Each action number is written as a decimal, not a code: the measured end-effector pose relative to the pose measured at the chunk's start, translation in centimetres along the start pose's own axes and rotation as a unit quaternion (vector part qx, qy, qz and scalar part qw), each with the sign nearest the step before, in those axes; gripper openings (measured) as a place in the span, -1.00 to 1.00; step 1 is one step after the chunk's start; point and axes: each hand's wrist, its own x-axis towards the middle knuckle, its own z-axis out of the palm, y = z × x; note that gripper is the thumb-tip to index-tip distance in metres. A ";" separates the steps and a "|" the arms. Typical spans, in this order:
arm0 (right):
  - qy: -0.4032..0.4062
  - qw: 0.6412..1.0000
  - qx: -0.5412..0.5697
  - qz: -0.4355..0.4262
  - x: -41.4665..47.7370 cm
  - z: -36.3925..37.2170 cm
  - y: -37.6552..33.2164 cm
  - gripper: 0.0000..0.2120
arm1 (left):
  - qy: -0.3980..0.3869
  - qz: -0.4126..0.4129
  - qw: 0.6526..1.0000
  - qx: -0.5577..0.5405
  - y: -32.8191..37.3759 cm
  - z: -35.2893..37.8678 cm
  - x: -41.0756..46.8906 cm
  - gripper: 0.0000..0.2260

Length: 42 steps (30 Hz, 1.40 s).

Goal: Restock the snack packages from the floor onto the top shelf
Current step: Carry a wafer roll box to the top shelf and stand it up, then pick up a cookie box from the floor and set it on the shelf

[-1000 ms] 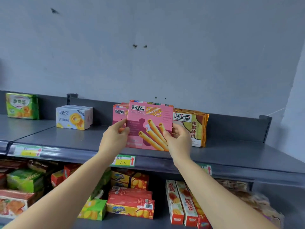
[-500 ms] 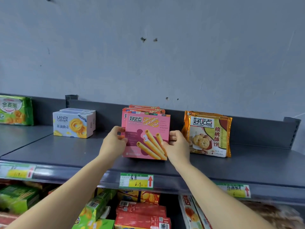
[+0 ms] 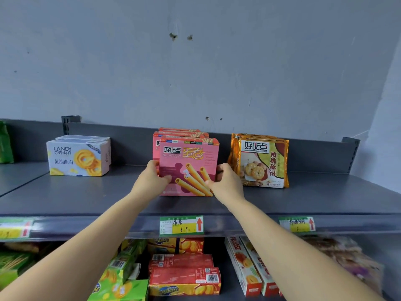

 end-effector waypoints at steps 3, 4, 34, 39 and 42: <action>-0.026 0.999 -0.019 0.012 -1.5 -1.2 -0.4 -0.46 | -0.012 0.011 1.000 0.020 0.7 -0.1 -1.1 -0.62; -0.030 0.999 -0.021 0.012 -2.2 -1.8 -0.5 -0.45 | -0.008 0.015 1.000 0.021 0.9 -0.1 -1.5 -0.63; 0.111 0.844 -0.301 0.430 -51.0 -27.5 12.0 -0.55 | -0.483 0.475 0.714 0.177 8.0 22.2 -39.6 -0.58; 0.132 0.772 -0.328 0.529 -62.2 -28.2 9.7 -0.58 | -0.538 0.538 0.626 0.171 7.4 23.4 -48.9 -0.61; 0.145 0.726 -0.327 0.587 -69.1 -28.5 7.9 -0.61 | -0.572 0.560 0.575 0.166 6.7 23.7 -54.6 -0.69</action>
